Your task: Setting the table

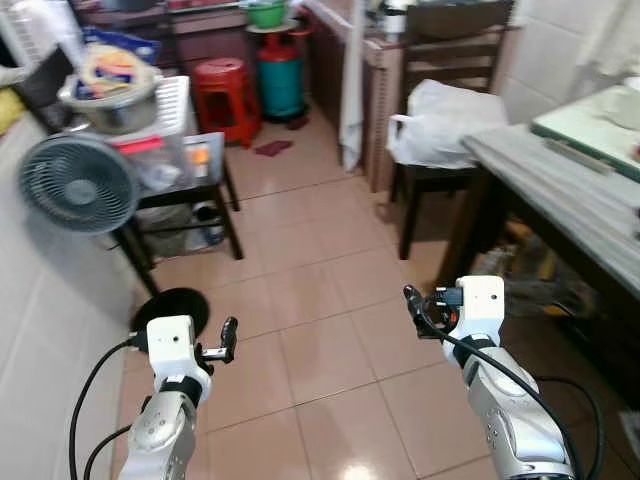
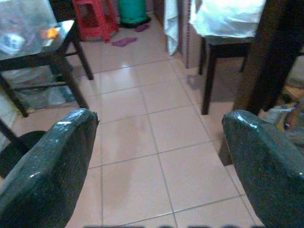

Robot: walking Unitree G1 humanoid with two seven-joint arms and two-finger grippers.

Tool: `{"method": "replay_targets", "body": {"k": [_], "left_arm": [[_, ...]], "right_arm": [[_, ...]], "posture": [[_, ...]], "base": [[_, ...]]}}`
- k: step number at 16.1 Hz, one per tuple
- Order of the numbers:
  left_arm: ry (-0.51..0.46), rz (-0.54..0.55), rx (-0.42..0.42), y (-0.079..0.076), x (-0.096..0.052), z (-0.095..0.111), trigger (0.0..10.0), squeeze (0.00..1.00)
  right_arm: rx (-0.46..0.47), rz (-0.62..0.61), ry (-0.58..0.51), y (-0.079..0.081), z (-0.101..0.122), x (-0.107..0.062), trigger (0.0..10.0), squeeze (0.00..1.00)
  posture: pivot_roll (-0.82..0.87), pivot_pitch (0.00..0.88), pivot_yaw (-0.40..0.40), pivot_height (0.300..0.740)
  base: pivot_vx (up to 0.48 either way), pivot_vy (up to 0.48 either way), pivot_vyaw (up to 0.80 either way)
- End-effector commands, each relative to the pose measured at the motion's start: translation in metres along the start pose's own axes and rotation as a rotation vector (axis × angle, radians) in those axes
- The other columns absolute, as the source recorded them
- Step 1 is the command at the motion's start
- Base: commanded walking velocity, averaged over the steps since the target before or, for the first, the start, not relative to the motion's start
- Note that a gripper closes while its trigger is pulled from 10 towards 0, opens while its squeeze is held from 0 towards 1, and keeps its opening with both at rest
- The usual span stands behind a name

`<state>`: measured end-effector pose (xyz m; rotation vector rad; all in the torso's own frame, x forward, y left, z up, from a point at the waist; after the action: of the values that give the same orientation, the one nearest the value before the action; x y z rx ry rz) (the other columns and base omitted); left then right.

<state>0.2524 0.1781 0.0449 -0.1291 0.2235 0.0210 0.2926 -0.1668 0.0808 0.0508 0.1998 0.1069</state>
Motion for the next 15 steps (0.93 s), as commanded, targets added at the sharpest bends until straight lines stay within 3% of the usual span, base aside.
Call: {"method": "replay_targets", "body": {"k": [1,15], "left_arm": [[0.010,0.035,-0.006,0.008,0.002,0.000,10.0,0.00],[-0.004,0.077,-0.010,0.019,0.012,0.009,10.0,0.00]], "right_arm": [[0.015,-0.001,0.008,0.001,0.000,0.001,10.0,0.00],[0.014,-0.006,0.014,0.000,0.001,0.004,10.0,0.00]], "posture": [[-0.24,0.000,0.074,0.740],[-0.24,0.000,0.081,0.740]], "base": [[0.000,0.000,-0.76],[0.000,0.000,-0.76]]}}
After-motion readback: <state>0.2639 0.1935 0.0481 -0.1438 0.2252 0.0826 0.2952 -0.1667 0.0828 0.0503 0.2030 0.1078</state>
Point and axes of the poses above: a point about 5 cm out from each wrist's last joint towards the gripper, its own x axis pointing out of the wrist towards the gripper, its own z axis along the axis of the wrist's last joint, y = z × x, the point moved 1 cm from there along x, pointing out of the wrist towards the gripper
